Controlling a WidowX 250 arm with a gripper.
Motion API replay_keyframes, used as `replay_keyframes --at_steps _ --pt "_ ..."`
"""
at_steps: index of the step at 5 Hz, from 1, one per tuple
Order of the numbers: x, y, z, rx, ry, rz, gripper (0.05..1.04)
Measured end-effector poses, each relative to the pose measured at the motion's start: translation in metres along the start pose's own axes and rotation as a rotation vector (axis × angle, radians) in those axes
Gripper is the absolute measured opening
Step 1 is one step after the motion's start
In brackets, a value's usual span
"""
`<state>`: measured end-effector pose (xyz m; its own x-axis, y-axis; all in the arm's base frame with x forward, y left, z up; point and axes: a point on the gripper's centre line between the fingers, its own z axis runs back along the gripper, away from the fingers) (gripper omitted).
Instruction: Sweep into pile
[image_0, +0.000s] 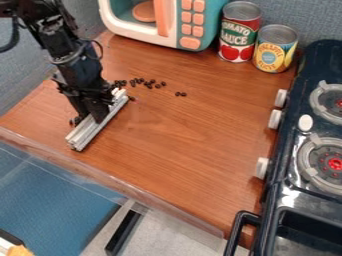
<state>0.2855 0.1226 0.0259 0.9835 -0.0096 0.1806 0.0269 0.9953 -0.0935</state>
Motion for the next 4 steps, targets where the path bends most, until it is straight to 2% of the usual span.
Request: replay_keyframes --at_steps 1,2,3,4 --pt "0.000 0.000 0.000 0.000 0.004 0.013 0.331" --pt "0.006 -0.007 0.000 -0.024 -0.018 0.025 0.331" --pt "0.017 -0.024 -0.001 -0.072 -0.055 0.000 0.331" --pt "0.033 -0.050 0.010 -0.089 -0.115 -0.071 0.331"
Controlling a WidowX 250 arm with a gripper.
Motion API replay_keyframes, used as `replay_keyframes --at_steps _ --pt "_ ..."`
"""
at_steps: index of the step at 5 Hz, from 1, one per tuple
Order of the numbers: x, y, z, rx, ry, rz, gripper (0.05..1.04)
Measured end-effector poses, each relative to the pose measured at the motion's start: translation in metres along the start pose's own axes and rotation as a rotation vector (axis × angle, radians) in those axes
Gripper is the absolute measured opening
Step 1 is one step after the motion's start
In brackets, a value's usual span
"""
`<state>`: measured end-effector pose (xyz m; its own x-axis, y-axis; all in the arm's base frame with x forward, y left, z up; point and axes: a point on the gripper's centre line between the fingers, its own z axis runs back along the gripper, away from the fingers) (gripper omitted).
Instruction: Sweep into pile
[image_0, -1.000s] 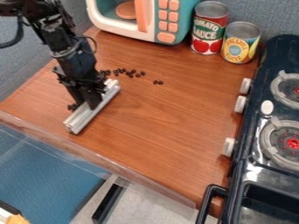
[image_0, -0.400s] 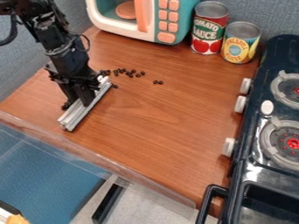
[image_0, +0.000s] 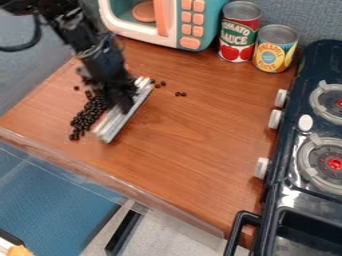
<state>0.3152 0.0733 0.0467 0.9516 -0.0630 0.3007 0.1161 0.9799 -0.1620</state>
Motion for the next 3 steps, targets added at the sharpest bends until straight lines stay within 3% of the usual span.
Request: replay_keyframes --at_steps 2,3 --pt "0.036 -0.060 -0.002 -0.064 -0.042 -0.129 0.331" --pt "0.038 -0.065 -0.027 -0.060 0.039 -0.084 0.331"
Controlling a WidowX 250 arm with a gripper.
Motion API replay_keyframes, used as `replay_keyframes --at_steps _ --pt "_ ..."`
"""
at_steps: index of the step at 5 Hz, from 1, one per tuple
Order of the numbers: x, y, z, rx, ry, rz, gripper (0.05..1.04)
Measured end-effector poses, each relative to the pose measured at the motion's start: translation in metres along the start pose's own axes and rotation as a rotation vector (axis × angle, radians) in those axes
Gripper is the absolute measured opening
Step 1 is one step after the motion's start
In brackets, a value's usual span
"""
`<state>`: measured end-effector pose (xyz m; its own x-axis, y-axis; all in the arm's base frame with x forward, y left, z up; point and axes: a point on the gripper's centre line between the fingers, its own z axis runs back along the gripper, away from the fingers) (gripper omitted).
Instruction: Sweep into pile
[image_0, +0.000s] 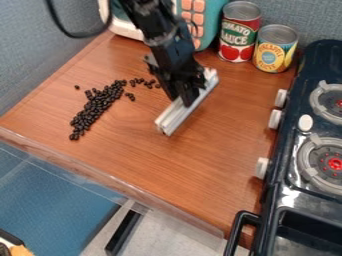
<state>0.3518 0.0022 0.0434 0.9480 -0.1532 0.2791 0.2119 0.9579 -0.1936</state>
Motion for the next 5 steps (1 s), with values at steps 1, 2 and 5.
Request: replay_keyframes --at_steps 1,2,5 --pt "0.004 0.015 -0.017 0.043 0.054 0.093 0.331" --pt "0.011 0.022 -0.020 0.124 0.069 0.190 0.331" --pt "0.014 0.046 -0.014 0.193 0.017 0.357 0.331"
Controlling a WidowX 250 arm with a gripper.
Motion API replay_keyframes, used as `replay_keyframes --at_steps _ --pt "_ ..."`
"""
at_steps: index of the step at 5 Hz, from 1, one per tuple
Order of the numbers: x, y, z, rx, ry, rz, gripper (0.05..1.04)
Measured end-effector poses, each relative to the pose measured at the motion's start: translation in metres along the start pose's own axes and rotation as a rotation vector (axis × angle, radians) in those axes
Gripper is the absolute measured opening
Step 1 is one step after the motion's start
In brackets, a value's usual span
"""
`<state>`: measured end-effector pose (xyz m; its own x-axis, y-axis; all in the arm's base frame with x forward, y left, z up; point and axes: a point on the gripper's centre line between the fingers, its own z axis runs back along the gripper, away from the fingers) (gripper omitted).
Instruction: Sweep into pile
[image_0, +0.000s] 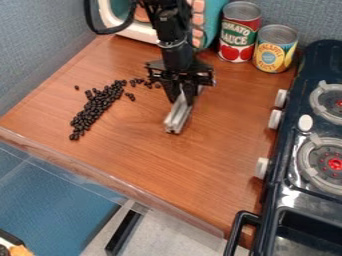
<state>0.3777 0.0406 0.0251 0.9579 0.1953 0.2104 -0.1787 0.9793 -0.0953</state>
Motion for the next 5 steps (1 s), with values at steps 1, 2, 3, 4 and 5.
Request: replay_keyframes --at_steps 1,2,3,4,5 --pt "0.006 0.031 0.003 0.017 -0.030 0.086 0.331" --pt "0.005 0.051 0.006 0.030 -0.033 0.132 0.331" --pt "0.002 0.065 0.008 0.041 -0.034 0.161 0.331" --pt "-0.007 0.083 0.014 0.055 -0.046 0.209 0.331" --pt "-0.015 0.085 0.018 0.064 -0.051 0.216 0.331"
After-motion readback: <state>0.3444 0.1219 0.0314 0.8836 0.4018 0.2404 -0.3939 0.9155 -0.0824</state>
